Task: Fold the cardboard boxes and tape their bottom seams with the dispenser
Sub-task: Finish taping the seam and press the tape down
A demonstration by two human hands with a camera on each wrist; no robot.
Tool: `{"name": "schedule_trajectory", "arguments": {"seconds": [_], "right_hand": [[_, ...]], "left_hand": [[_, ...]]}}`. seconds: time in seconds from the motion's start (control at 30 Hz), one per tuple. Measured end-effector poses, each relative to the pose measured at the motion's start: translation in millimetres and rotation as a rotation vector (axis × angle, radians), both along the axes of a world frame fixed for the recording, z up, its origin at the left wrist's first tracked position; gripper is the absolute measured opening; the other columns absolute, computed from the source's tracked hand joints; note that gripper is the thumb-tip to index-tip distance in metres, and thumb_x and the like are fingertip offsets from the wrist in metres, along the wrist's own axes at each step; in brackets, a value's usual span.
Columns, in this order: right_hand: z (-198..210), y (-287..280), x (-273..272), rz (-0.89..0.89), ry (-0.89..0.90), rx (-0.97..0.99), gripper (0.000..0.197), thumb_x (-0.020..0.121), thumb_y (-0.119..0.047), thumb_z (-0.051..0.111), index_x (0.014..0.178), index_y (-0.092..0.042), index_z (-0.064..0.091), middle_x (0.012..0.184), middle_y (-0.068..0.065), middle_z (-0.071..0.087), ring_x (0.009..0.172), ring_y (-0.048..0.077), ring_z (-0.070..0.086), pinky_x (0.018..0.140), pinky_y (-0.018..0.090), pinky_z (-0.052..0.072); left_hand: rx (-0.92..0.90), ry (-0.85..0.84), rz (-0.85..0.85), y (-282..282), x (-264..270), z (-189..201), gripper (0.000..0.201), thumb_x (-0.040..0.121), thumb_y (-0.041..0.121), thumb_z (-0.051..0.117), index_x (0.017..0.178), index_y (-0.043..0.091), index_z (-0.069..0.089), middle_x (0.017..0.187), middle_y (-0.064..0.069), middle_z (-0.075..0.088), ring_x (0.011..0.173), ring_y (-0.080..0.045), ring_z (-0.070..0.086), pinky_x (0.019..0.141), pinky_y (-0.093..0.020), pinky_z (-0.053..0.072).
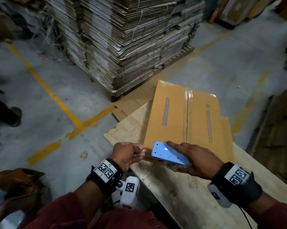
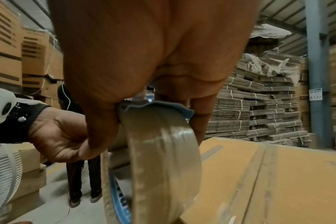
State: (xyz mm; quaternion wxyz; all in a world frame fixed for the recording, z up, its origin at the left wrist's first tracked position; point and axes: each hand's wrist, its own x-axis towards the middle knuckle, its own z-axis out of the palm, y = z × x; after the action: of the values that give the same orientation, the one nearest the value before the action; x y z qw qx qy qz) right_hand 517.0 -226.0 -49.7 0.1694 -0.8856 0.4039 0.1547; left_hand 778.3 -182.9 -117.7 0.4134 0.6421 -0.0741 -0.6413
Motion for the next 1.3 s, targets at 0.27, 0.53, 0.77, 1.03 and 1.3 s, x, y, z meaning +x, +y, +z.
{"name": "schedule_trajectory", "arguments": {"seconds": [0.27,0.53,0.77,1.03,1.3], "right_hand": [[12,-6,-1,0.108,0.125,0.021,0.066,0.076,-0.094,0.008,0.14,-0.079,-0.005,0.119,-0.004,0.045,0.091,0.022,0.058,0.078,0.037,0.053],[8,-26,-35,0.149,0.319,-0.038,0.062,0.091,-0.081,0.032,0.143,-0.074,0.0,0.124,-0.003,0.052,0.098,0.024,0.062,0.075,0.033,0.048],[-6,-20,-54,0.067,0.345,-0.064,0.056,0.091,-0.082,0.026,0.14,-0.078,-0.002,0.124,-0.008,0.049,0.097,0.019,0.061,0.078,0.036,0.054],[-13,-22,-47,0.097,0.42,-0.126,0.055,0.098,-0.07,0.033,0.147,-0.07,0.009,0.129,-0.003,0.048,0.105,0.024,0.059,0.083,0.034,0.05],[-15,-24,-36,0.103,0.412,-0.132,0.054,0.101,-0.064,0.034,0.151,-0.065,0.012,0.125,-0.001,0.049,0.108,0.023,0.056,0.083,0.035,0.046]], "left_hand": [[0.02,0.017,0.055,-7,9,-11,0.008,0.089,-0.008,0.068,0.094,-0.006,0.074,0.072,-0.015,0.075,0.052,-0.017,0.069,0.055,-0.027,0.061],[-0.018,-0.02,0.071,-9,52,-32,0.008,0.083,-0.002,0.073,0.09,-0.006,0.071,0.06,-0.011,0.061,0.046,-0.019,0.053,0.05,-0.026,0.055],[-0.173,-0.274,0.113,-13,15,-53,0.028,0.08,0.012,0.089,0.08,0.0,0.064,0.069,-0.021,0.073,0.054,-0.026,0.067,0.057,-0.036,0.059],[-0.165,-0.387,0.081,-17,6,-70,0.029,0.082,0.021,0.088,0.083,0.002,0.067,0.069,-0.017,0.074,0.05,-0.025,0.067,0.054,-0.039,0.061],[-0.203,-0.449,0.124,-18,7,-72,0.027,0.084,0.023,0.086,0.086,0.003,0.068,0.073,-0.018,0.073,0.052,-0.028,0.072,0.053,-0.038,0.062]]}}
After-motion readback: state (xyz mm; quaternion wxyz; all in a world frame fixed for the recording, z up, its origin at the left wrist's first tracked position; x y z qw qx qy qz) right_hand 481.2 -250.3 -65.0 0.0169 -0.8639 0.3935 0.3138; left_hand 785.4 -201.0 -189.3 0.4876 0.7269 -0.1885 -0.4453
